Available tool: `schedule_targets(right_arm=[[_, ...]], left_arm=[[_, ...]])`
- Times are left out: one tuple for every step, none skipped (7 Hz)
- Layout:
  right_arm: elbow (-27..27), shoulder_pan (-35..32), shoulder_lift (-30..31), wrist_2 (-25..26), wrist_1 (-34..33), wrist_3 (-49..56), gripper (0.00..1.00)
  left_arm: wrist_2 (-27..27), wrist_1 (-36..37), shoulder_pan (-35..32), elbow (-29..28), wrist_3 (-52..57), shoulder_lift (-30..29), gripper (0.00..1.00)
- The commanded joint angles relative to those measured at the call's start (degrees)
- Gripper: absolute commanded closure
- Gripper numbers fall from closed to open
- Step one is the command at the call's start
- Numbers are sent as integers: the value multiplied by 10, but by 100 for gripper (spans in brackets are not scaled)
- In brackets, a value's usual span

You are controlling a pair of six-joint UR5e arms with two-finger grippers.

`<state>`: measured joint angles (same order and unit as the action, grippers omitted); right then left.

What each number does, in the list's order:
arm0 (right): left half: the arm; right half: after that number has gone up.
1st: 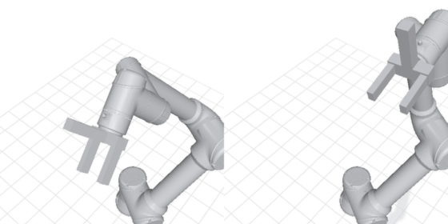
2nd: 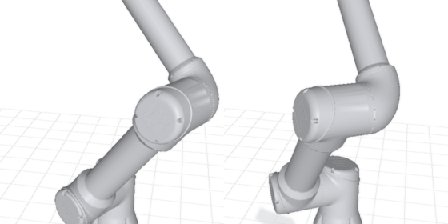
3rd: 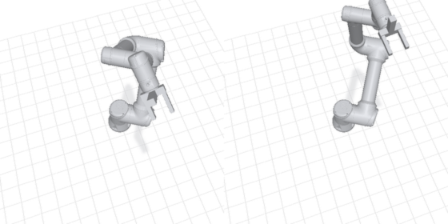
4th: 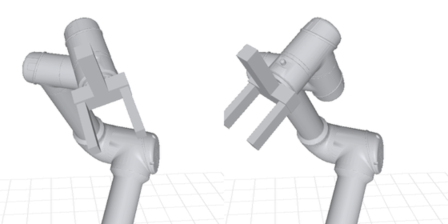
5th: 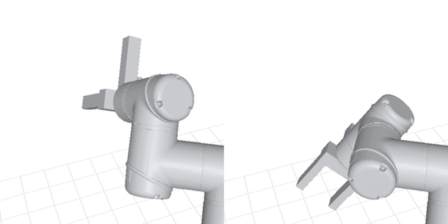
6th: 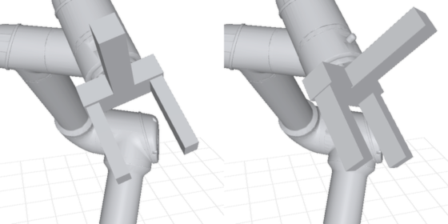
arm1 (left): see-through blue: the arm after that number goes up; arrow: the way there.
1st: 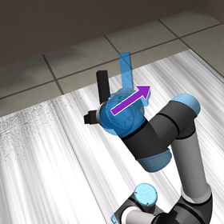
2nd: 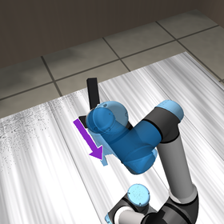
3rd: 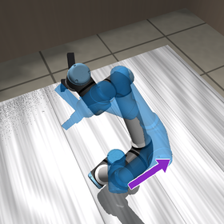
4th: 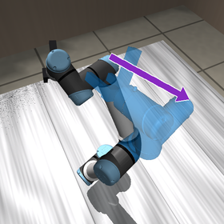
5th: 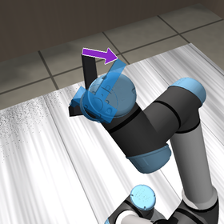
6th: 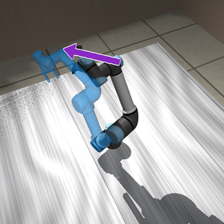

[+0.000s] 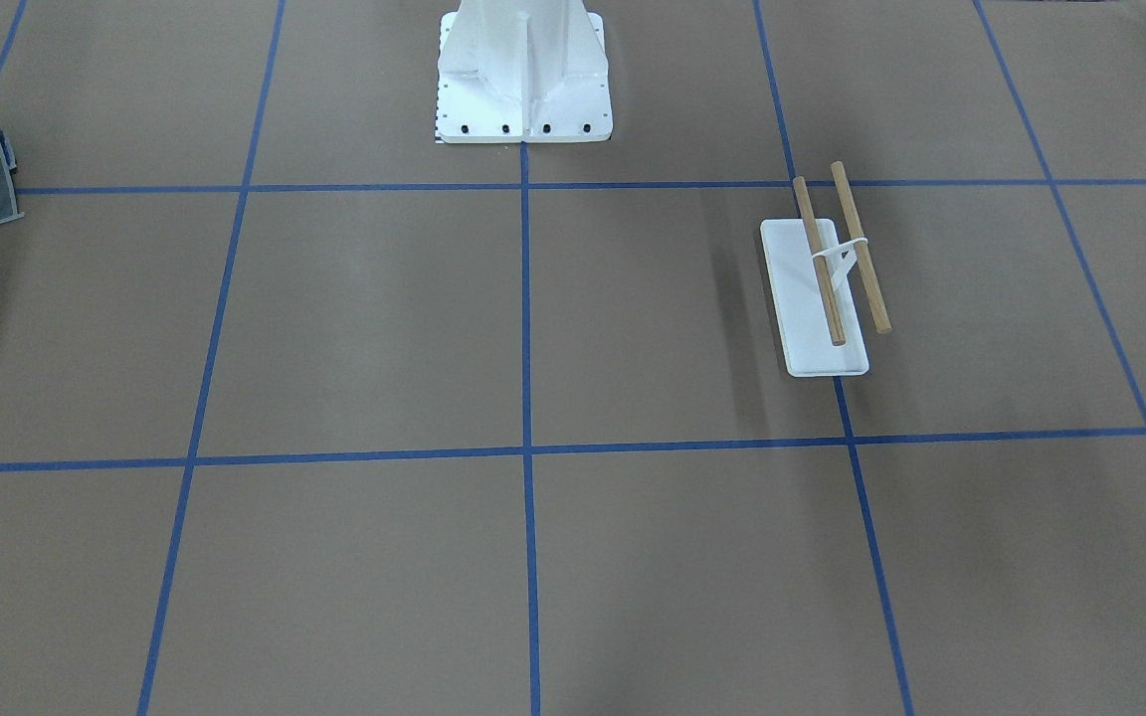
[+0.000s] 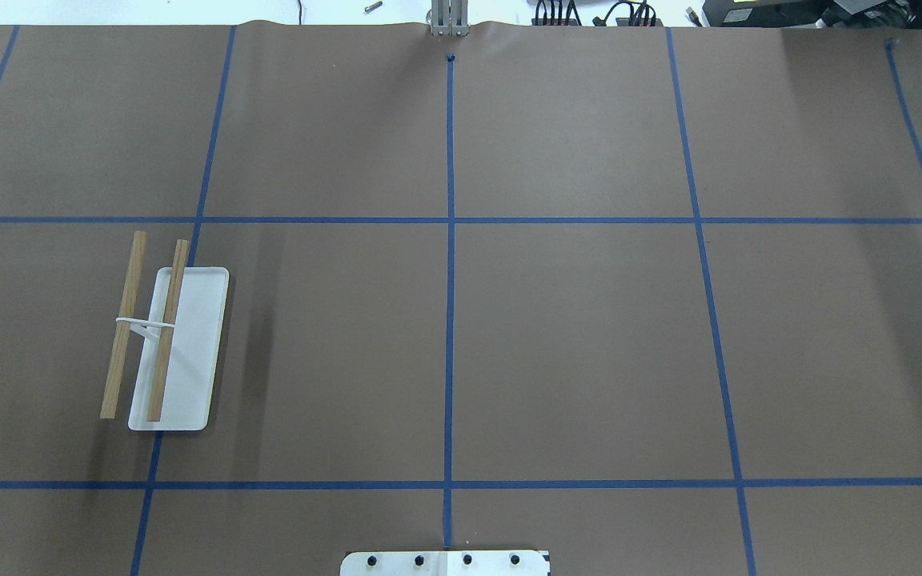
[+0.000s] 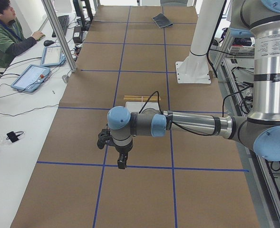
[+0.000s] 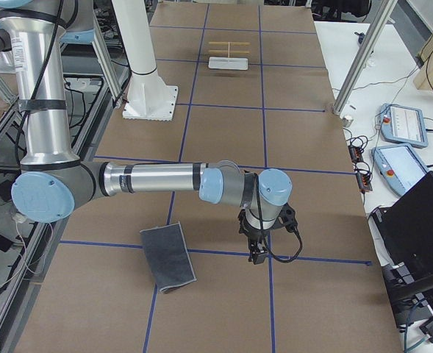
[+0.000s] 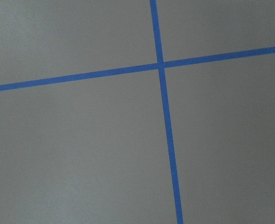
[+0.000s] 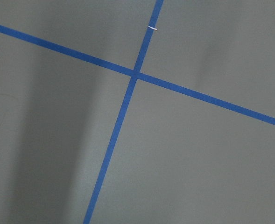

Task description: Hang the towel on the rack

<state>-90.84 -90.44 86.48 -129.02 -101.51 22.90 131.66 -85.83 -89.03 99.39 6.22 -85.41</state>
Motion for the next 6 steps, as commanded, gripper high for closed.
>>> schedule_targets(right_arm=[[0,0,0,-1,0,0,0],[0,0,0,-1,0,0,0],[-1,0,0,-2,0,0,0],[-13,1,1,-3,13,0,0],[-21,0,1,-3,39,0,0],[-27,1,1,-3,76,0,0]], left_arm=[[1,-1,0,3,-1,1,0],[0,2,0,11,0,1,0],[-3,1,0,18,1,0,0],[-4,1,0,23,1,-6,0],[-4,1,0,23,0,-17,0],[-3,0,0,27,0,-21,0]])
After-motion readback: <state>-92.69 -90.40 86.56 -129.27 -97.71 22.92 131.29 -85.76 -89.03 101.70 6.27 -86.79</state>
